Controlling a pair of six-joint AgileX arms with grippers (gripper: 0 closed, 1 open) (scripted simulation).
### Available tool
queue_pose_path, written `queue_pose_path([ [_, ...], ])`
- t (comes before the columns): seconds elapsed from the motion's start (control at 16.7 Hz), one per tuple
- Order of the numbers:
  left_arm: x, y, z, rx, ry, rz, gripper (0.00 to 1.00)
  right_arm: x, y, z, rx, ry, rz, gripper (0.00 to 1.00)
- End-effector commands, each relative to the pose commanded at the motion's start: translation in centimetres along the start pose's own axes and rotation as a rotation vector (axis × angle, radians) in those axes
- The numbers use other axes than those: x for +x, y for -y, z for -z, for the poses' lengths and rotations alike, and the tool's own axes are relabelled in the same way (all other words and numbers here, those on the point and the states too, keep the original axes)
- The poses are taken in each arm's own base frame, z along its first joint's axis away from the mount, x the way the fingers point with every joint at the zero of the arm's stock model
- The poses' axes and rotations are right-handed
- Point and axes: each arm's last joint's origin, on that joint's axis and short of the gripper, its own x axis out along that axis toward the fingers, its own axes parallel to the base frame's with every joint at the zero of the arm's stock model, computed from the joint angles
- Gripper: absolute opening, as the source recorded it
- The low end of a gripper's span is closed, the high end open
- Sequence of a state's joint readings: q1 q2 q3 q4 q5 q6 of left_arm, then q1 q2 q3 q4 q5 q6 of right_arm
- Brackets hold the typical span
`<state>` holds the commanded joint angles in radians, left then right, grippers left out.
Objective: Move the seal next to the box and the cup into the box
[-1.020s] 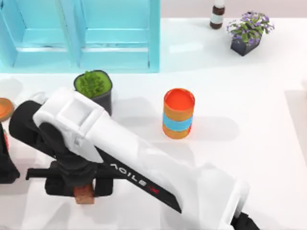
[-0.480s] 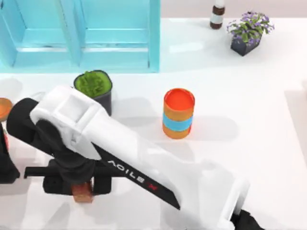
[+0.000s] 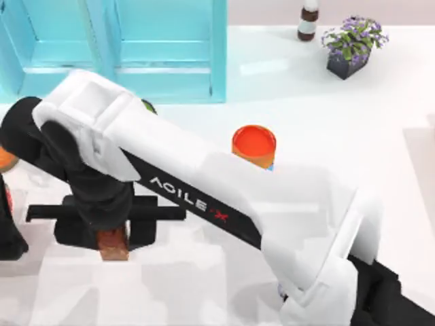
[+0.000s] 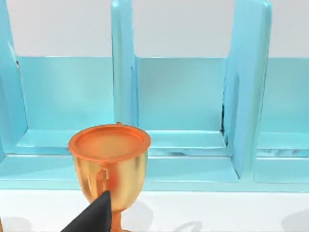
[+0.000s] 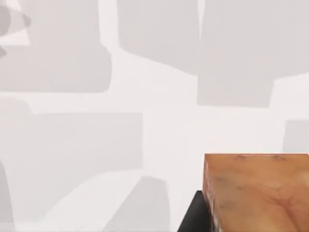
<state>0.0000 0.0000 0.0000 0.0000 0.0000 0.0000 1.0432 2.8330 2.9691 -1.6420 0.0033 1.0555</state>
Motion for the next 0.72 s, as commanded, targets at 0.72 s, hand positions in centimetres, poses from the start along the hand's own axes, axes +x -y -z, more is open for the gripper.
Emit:
queue_pose_path([
  [0.72,0.0,0.0,0.0,0.000,0.000,0.000,1.00,-5.3,7.5,1.1,0.004,-0.005,0.007,0.00],
])
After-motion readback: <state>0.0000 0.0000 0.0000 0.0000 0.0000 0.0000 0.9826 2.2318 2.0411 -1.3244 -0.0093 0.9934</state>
